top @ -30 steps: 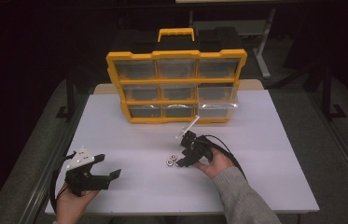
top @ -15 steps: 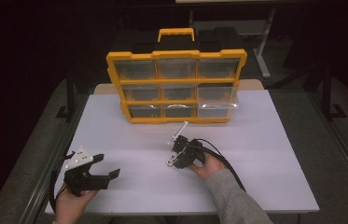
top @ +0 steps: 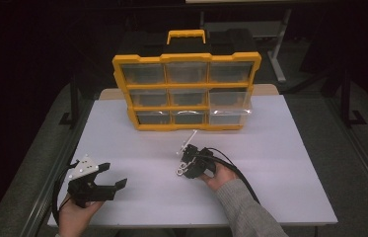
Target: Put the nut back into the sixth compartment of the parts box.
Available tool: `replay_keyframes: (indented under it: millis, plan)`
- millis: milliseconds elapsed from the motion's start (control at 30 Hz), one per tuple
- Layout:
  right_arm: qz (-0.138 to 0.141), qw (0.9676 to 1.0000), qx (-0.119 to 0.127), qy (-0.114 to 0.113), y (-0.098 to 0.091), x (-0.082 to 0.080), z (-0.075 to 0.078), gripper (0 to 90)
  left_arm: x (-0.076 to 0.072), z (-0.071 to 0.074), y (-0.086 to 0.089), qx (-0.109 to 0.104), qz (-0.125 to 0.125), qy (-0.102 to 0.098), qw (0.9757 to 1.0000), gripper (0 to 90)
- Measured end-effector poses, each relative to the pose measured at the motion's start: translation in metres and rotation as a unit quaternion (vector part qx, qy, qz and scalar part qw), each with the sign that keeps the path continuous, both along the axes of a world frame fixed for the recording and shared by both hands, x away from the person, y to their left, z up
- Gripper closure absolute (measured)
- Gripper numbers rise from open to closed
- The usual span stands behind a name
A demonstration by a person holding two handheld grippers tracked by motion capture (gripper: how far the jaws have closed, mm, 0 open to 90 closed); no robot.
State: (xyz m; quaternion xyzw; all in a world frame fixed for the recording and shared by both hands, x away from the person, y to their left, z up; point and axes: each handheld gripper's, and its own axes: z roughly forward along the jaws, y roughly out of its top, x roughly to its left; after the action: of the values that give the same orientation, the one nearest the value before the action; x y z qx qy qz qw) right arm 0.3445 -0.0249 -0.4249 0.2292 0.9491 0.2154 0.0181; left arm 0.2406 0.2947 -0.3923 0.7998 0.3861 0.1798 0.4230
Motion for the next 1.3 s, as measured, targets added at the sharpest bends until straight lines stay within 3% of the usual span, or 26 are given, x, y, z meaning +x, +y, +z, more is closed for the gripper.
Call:
replay_keyframes:
  millis: [300,400,500,733,1300]
  plan:
    - [0.015,0.9998,0.009,0.011,-0.003,0.005,0.000,69.0,0.000,0.000,-0.001,-0.001,0.000,0.003,1.0000,16.4]
    - [0.016,0.9994,0.019,0.025,-0.005,0.007,0.001,69.1,0.000,-0.001,-0.001,-0.009,0.004,0.002,1.0000,16.4]
    - [0.019,0.9991,0.028,0.025,-0.009,0.006,0.006,69.1,0.001,-0.001,0.000,-0.005,0.001,0.003,1.0000,16.4]
    - [0.016,0.9980,0.057,0.021,-0.030,0.005,0.031,69.1,0.001,0.000,-0.001,-0.004,0.003,0.003,1.0000,16.4]
    - [0.023,0.9967,0.077,0.010,-0.058,0.009,0.091,69.1,0.001,0.000,0.000,-0.007,0.005,0.005,1.0000,16.4]
